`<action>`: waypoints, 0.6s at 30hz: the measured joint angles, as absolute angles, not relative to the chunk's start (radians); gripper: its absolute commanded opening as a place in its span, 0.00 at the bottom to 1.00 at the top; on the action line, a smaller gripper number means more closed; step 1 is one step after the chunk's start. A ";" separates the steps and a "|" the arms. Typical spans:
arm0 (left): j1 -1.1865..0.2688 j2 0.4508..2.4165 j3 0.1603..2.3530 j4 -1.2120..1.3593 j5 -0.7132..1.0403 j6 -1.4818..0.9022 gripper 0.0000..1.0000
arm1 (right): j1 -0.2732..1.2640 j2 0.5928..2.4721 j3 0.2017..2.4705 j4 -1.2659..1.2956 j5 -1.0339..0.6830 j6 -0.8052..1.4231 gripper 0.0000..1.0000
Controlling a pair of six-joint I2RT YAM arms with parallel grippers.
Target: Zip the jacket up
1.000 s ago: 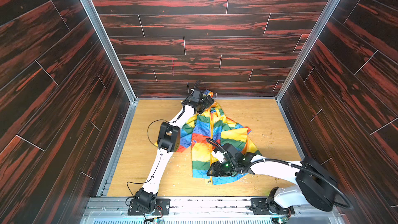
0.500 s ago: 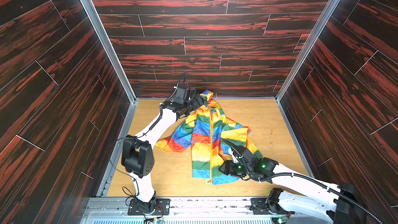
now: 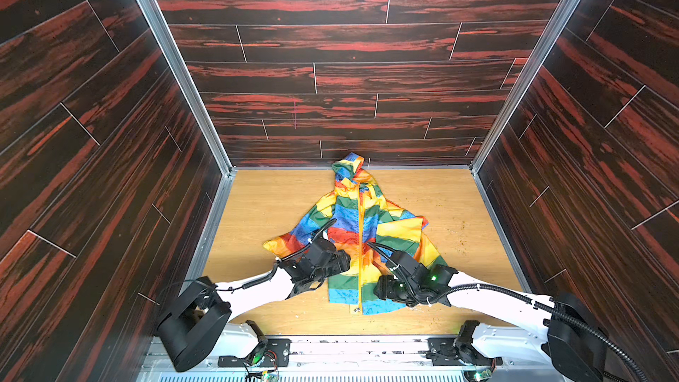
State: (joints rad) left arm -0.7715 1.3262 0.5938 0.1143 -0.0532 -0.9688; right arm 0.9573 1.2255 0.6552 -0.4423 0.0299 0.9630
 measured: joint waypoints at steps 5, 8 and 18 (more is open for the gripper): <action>-0.772 1.329 0.615 0.169 -0.089 -0.974 0.82 | 0.958 1.277 0.697 -0.453 0.058 0.900 0.75; -0.769 1.356 0.616 0.177 -0.099 -0.985 0.79 | 0.954 1.308 0.708 -0.456 0.069 0.862 0.76; -0.699 1.413 0.598 0.205 -0.104 -1.053 0.67 | 0.884 1.385 0.717 -0.428 0.052 0.766 0.75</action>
